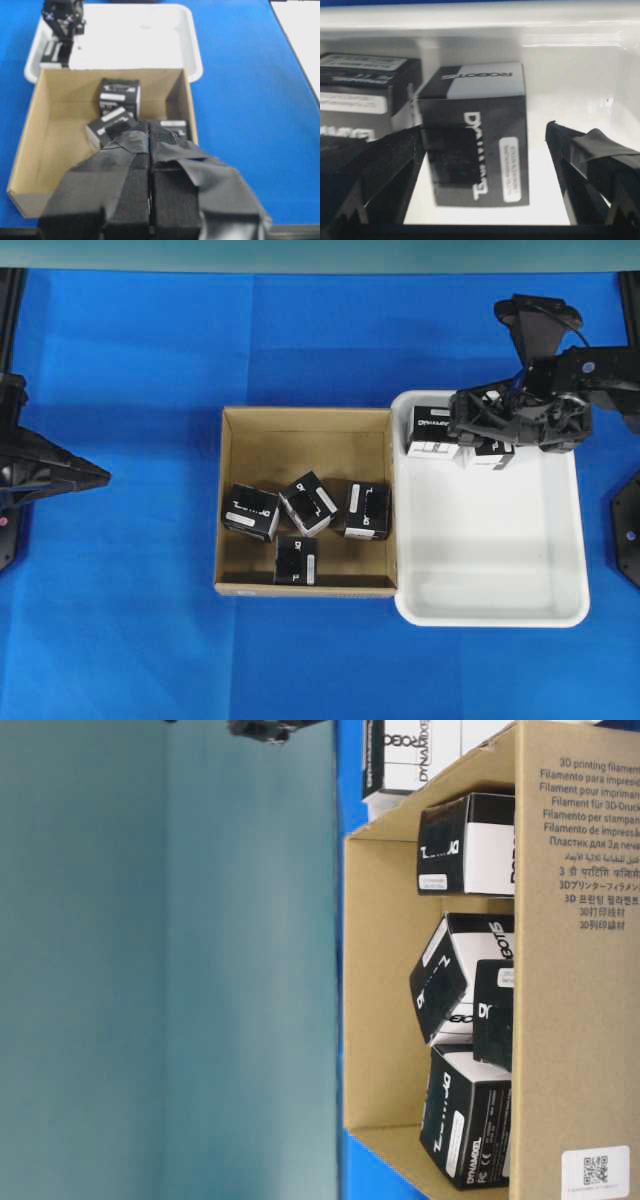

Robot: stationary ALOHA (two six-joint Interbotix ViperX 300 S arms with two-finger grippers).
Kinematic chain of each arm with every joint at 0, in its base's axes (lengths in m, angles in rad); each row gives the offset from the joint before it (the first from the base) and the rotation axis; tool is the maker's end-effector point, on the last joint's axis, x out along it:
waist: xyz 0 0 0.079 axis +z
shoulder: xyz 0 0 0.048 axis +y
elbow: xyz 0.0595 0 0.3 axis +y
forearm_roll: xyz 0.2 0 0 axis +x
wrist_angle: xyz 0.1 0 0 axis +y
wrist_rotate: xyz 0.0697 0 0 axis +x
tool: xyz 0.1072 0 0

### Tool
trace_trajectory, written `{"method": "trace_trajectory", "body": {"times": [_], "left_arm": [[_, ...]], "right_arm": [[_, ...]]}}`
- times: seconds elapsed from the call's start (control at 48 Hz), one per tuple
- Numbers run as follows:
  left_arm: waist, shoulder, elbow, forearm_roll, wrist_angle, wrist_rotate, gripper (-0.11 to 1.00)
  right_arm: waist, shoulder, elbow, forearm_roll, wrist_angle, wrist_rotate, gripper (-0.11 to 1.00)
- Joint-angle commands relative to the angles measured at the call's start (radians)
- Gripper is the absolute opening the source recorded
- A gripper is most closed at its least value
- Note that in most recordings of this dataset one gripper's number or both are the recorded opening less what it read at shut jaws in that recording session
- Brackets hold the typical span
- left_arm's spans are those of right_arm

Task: Pick a box that is randomly placed inside the cardboard box.
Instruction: 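Lower the held box into the tray beside the other box, then open the right gripper and withdraw it to the right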

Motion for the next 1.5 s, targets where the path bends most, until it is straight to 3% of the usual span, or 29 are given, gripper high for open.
{"method": "trace_trajectory", "body": {"times": [0.0,0.333,0.521,0.834,1.146,1.313,1.479], "left_arm": [[0.011,0.005,-0.025,0.003,-0.003,0.003,-0.07],[0.035,0.008,-0.020,0.003,0.020,0.005,-0.07],[0.038,0.006,-0.021,0.003,0.020,0.006,-0.07],[0.040,0.002,-0.017,0.003,0.017,0.008,-0.07],[0.037,-0.061,0.017,0.003,0.021,-0.003,-0.07],[0.038,-0.084,0.041,0.003,0.015,-0.006,-0.07],[0.038,-0.094,0.041,0.002,0.011,-0.005,-0.07]], "right_arm": [[0.003,-0.031,-0.012,-0.002,-0.003,0.000,0.97],[0.009,-0.184,-0.055,-0.003,-0.005,-0.035,0.97],[0.026,-0.242,-0.080,-0.006,-0.032,-0.121,0.97],[0.077,-0.293,-0.083,-0.006,-0.179,-0.284,0.95],[0.132,-0.407,-0.031,-0.008,-0.462,-0.502,0.95],[0.186,-0.486,0.014,-0.017,-0.614,-0.673,0.95],[0.230,-0.571,0.044,-0.017,-0.650,-0.851,0.95]]}}
